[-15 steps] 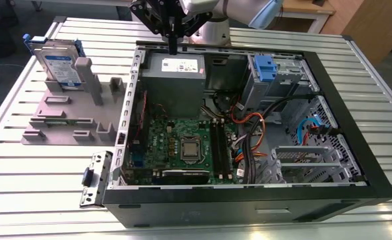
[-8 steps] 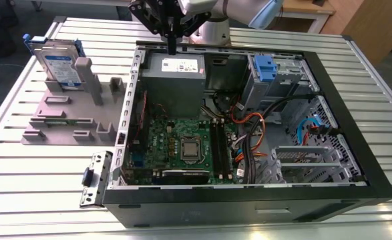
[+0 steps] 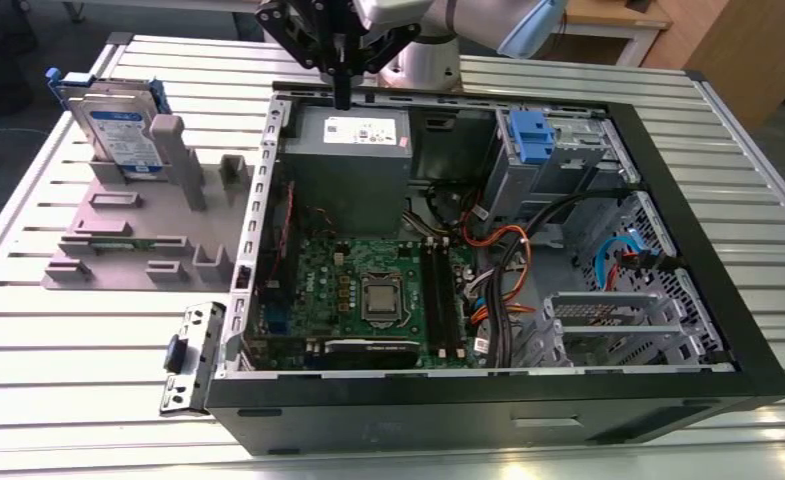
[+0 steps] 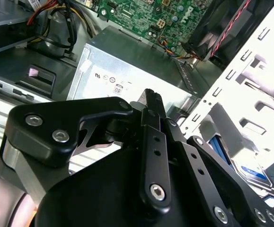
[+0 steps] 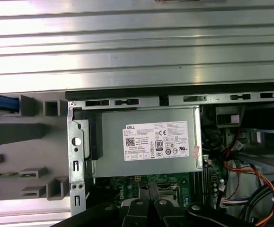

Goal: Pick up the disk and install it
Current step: 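Reach for the disk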

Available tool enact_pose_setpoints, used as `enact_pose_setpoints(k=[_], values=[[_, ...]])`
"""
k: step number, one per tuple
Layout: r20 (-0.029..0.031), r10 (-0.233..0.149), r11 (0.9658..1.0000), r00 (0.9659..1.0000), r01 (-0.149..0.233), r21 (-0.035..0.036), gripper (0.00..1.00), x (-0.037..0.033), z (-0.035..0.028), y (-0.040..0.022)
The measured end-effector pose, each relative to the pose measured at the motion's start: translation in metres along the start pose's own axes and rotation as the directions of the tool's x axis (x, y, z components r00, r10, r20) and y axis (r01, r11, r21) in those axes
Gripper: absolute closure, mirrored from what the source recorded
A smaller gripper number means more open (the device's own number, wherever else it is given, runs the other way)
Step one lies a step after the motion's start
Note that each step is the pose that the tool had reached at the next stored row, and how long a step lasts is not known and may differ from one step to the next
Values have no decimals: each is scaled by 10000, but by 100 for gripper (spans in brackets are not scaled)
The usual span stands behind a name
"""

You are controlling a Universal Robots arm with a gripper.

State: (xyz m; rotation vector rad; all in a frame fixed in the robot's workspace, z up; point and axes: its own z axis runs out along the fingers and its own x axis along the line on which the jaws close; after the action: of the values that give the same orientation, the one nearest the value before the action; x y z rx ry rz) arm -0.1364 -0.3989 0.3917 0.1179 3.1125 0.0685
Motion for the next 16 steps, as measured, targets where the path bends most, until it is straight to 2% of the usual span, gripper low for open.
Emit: enact_pose_setpoints(k=[16], values=[[0, 1, 10000, 10000, -1, 0, 90, 30, 4, -2]])
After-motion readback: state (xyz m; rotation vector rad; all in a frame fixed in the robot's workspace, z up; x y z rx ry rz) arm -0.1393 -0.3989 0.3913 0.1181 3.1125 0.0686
